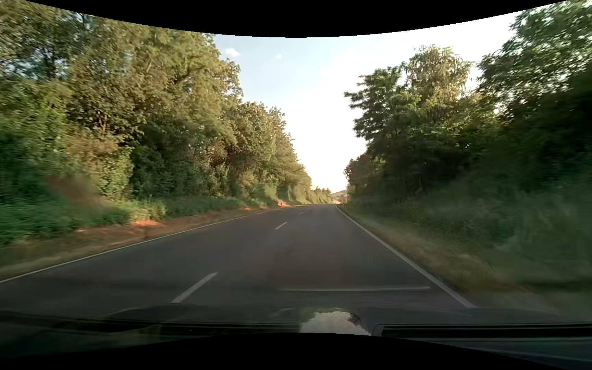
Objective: Follow the waypoints while adhering to traffic rules and regulations
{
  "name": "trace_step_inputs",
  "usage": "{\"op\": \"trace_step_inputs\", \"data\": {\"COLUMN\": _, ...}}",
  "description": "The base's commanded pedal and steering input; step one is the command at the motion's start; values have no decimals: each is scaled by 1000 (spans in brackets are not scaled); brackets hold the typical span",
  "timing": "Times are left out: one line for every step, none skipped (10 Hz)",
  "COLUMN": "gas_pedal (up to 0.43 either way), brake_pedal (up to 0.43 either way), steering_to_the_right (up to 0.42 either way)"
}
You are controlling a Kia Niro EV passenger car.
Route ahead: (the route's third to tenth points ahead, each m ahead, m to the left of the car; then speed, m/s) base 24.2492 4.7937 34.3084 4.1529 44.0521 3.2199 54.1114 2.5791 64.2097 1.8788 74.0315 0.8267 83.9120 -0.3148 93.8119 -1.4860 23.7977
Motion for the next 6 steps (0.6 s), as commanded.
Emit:
{"op": "trace_step_inputs", "data": {"gas_pedal": 0, "brake_pedal": 0, "steering_to_the_right": 5}}
{"op": "trace_step_inputs", "data": {"gas_pedal": 0, "brake_pedal": 0, "steering_to_the_right": 5}}
{"op": "trace_step_inputs", "data": {"gas_pedal": 0, "brake_pedal": 0, "steering_to_the_right": 5}}
{"op": "trace_step_inputs", "data": {"gas_pedal": 0, "brake_pedal": 0, "steering_to_the_right": 5}}
{"op": "trace_step_inputs", "data": {"gas_pedal": 0, "brake_pedal": 0, "steering_to_the_right": 5}}
{"op": "trace_step_inputs", "data": {"gas_pedal": 0, "brake_pedal": 0, "steering_to_the_right": 5}}
